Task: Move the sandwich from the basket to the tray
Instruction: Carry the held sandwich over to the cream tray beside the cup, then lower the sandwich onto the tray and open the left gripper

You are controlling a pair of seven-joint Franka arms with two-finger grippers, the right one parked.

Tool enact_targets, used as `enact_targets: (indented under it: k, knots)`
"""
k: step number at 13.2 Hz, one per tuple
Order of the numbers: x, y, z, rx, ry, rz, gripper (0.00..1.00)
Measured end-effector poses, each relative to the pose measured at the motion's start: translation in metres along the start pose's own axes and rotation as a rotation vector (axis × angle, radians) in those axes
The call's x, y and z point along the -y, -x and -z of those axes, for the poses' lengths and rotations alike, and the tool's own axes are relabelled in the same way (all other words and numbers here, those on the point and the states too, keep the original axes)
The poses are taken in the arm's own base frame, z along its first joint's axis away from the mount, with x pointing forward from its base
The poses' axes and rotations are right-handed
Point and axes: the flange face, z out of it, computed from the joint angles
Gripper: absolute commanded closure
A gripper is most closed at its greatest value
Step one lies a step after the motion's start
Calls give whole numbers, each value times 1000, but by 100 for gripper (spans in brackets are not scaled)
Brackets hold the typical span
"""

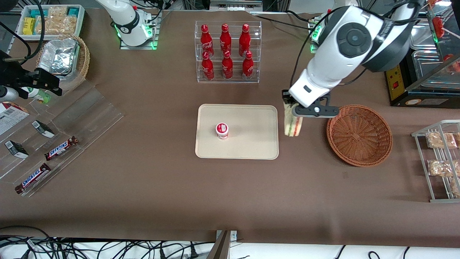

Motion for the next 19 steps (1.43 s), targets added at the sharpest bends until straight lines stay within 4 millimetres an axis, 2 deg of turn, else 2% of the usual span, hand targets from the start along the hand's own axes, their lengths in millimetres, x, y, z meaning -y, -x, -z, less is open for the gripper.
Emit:
enact_targets:
  k: [2,7,13,19]
  knots:
    - [-19,1,-21,-7,-10,5,100]
    - [-53,-3,-90,-21,-59,11,100]
    - [-71,-4,-164,-10,-98,-2,100]
    - [-74,14,-227,-22,-142,-19,100]
